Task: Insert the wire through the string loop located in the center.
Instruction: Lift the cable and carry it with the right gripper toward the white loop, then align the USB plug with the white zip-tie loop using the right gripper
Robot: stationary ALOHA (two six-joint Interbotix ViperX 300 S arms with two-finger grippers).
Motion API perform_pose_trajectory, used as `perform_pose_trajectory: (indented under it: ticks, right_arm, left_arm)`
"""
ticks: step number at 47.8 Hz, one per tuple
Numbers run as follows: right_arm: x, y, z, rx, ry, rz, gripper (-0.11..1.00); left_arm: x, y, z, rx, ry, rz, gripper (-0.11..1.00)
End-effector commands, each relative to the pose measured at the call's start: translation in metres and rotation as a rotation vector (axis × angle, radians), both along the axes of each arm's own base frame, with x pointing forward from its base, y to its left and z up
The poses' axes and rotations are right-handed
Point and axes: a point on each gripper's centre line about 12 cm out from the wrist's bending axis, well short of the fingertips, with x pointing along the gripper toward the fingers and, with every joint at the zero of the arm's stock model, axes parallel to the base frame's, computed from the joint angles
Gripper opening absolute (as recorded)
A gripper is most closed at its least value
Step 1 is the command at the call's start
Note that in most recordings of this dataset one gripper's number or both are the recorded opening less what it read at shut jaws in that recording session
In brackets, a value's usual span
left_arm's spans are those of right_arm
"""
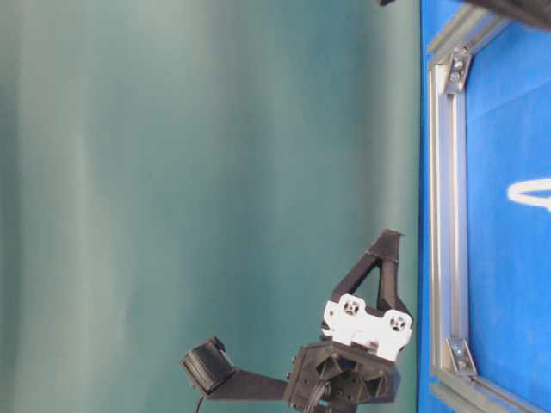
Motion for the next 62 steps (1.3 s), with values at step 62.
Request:
perform_pose_trajectory:
  ticks: [62]
  right_arm:
    - [0.004, -0.022, 0.009, 0.003, -0.038, -0.073, -0.02]
  left_arm:
    - [0.003, -0.001, 0.017, 0.017, -0.049, -0.007, 0.0]
